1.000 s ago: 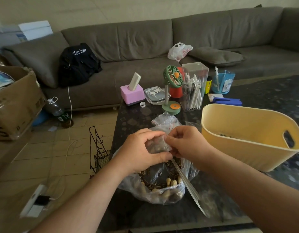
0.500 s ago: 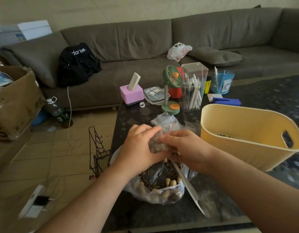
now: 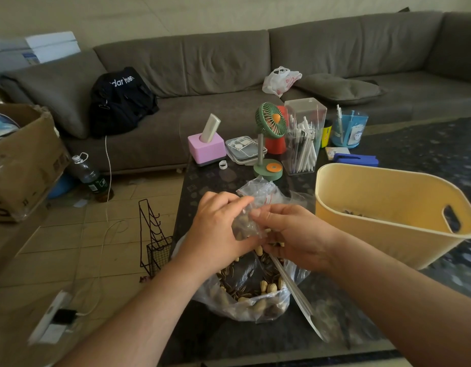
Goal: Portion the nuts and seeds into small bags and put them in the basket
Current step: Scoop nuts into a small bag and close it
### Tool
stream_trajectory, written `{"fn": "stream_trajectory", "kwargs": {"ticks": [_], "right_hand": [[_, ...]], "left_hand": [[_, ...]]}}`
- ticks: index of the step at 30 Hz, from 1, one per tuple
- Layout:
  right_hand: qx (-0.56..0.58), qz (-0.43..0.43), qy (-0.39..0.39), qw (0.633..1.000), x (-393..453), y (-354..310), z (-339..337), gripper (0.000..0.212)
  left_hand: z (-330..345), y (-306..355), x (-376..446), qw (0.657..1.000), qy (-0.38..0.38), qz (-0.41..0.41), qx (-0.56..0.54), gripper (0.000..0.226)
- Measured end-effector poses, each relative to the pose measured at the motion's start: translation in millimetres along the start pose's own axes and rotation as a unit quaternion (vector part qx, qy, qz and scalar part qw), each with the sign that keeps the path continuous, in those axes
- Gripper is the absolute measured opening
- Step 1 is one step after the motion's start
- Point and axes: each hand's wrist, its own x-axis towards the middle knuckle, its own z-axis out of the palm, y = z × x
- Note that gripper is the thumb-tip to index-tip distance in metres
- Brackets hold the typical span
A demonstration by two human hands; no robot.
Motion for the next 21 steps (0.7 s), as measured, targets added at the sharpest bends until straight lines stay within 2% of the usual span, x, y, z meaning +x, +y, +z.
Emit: {"fn": "stream_trajectory", "kwargs": {"ticks": [5, 11, 21], "right_hand": [[0.022, -0.018, 0.042, 0.999, 2.0, -0.5, -0.2, 0.005], [-0.016, -0.058, 0.082, 0.995, 3.4, 1.1, 1.6, 0.019], [-0.084, -0.094, 0.099, 0.987, 9.6, 4.2, -7.9, 0.020]], "left_hand": [[-0.3, 2.5, 0.3, 1.000, -0.012, 0.008, -0.005, 0.080], [-0.4, 2.2, -0.2, 1.000, -0.022, 0.005, 0.003, 0.092], [-3.7, 5.8, 0.2, 1.000, -0.029, -0.001, 0.000, 0.090]]}}
